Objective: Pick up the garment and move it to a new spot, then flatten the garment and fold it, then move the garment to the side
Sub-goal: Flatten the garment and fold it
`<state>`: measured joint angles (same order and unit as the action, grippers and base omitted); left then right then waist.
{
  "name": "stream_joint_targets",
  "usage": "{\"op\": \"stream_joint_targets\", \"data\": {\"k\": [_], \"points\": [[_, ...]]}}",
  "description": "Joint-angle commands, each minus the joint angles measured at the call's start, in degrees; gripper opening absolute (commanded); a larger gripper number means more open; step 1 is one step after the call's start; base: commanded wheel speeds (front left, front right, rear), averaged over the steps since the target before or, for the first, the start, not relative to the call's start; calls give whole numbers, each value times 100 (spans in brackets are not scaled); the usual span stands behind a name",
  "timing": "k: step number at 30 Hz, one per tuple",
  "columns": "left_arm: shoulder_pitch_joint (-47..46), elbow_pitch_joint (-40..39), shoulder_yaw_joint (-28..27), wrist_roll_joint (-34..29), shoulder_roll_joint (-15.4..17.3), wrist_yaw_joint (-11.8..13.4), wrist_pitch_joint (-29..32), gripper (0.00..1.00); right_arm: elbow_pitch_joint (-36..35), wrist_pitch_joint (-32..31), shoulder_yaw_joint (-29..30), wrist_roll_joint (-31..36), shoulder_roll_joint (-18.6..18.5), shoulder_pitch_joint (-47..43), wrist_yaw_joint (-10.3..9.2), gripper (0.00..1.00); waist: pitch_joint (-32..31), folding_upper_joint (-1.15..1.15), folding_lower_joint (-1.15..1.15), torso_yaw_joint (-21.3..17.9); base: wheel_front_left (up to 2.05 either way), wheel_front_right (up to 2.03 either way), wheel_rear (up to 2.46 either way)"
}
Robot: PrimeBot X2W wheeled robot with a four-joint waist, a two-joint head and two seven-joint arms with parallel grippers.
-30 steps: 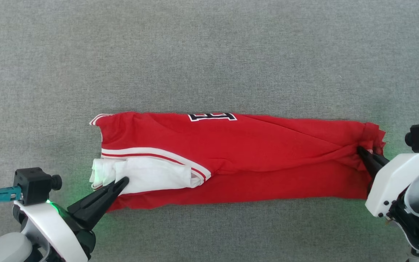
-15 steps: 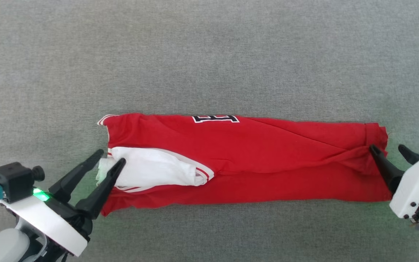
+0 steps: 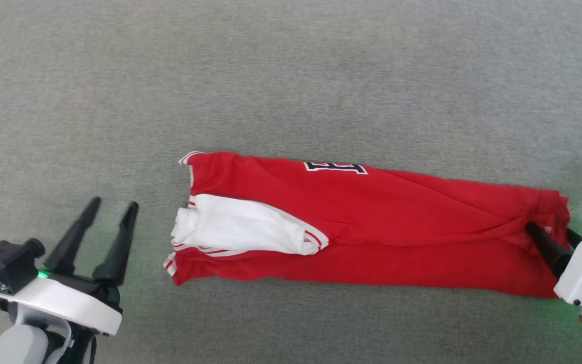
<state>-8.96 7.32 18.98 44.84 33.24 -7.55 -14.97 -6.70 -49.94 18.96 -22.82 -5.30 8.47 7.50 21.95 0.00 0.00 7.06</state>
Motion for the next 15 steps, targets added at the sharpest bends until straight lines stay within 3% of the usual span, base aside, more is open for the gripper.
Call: {"op": "stream_joint_targets", "data": {"k": [1, 7, 9, 11, 12, 15], "points": [[60, 8, -154, -184, -86, 14, -30, 100, 158, -64, -24, -17, 54, 28, 0, 100, -15, 0, 0, 61, 0, 0, 0], [245, -208, -954, -1231, -632, 14, -29, 100, 411, -190, 60, -29, 86, 70, 0, 100, -45, 0, 0, 194, 0, 0, 0], [319, -283, -1078, -1500, -753, 14, -29, 100, 472, -237, 78, -36, 103, 75, 0, 49, -51, 0, 0, 220, 0, 0, 0], [347, -319, -1186, -1823, -790, 14, -30, 100, 529, -321, 66, -71, 116, 51, 0, 15, -52, 0, 0, 242, 0, 0, 0], [367, -309, -1215, -1880, -864, 15, -29, 100, 548, -346, 62, -88, 121, 39, 0, 2, -54, 0, 0, 248, 0, 0, 0], [412, -293, -1301, -1908, -968, 15, -30, 100, 548, -372, 116, -106, 100, 21, -7, 0, -61, 0, 0, 252, 0, 0, 0]]}}
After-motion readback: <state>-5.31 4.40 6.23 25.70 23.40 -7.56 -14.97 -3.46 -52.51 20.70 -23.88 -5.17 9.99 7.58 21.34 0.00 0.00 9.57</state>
